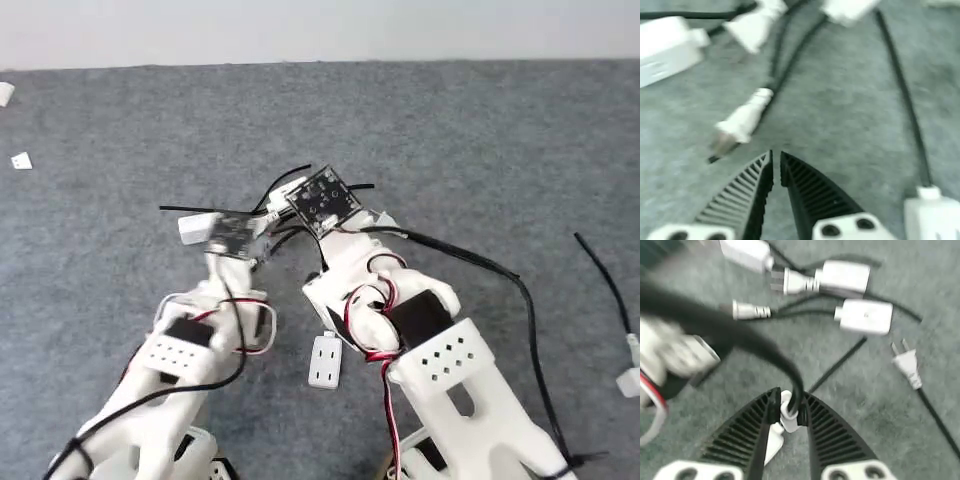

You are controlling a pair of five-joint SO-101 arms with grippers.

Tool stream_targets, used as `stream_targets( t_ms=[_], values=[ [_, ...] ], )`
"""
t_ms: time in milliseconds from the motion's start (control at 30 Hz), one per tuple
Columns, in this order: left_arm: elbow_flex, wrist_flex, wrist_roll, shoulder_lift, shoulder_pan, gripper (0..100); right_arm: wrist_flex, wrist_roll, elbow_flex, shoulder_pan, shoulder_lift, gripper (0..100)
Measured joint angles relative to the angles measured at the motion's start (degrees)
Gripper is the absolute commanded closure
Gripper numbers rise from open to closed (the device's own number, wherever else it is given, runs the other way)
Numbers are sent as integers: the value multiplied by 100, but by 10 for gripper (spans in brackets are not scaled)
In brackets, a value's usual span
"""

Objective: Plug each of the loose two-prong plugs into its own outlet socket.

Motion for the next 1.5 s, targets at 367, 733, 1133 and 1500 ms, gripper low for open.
stream_targets(
  t_ms=[367,733,1133,1500],
  values=[
    [1530,158,-141,-2787,-1574,896,167,580,800,-519,0,990],
    [1741,1292,-343,-3763,-1644,882,-325,607,1591,-624,-114,990],
    [1811,1292,-703,-3833,-1521,896,-536,615,1776,-1046,-105,990],
    [1811,1319,-703,-3833,-1503,896,-343,624,1776,-941,-2119,991]
  ],
)
